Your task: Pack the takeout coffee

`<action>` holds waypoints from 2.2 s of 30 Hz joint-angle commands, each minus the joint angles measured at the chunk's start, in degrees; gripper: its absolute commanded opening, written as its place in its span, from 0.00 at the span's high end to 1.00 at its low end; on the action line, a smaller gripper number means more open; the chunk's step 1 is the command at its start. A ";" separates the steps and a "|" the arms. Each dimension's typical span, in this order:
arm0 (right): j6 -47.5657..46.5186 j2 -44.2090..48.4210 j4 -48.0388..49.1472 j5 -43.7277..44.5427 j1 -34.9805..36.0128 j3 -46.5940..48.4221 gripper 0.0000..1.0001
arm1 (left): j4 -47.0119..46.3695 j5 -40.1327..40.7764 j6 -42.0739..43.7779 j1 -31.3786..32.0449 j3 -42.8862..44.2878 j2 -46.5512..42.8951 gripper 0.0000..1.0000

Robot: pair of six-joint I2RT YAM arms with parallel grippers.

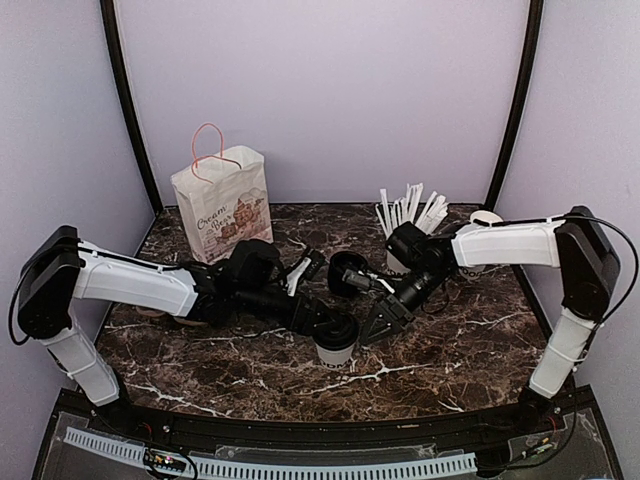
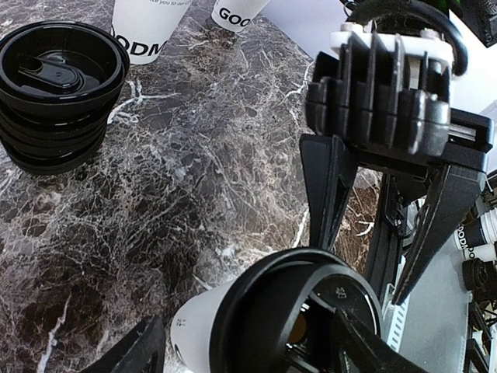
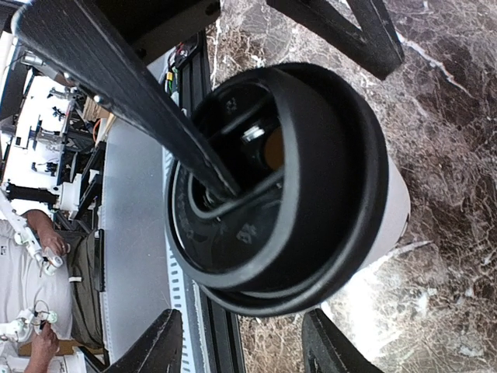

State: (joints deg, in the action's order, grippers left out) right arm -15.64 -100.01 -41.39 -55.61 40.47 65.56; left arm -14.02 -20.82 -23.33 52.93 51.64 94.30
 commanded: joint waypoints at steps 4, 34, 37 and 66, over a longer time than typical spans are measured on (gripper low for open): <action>5.69 -1.30 1.17 -2.44 -0.61 3.20 0.50 | 2.17 -0.34 0.33 0.34 -1.71 1.82 0.26; 13.18 -8.52 3.12 5.82 -3.03 3.25 0.72 | 0.38 -1.71 -1.24 0.52 -2.99 3.53 0.26; 13.69 -10.25 2.66 9.44 -3.07 2.68 0.74 | 0.18 -1.93 -1.36 0.58 -3.29 4.64 0.26; 3.46 -3.18 -4.40 5.59 -3.11 7.40 0.55 | -1.04 3.09 4.91 0.43 -2.62 -1.09 0.22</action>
State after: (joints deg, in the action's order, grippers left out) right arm -8.97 -105.80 -46.37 -54.41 37.10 72.29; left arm -21.91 -20.97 -22.50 53.06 48.93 95.64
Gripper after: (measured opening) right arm 0.425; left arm 0.769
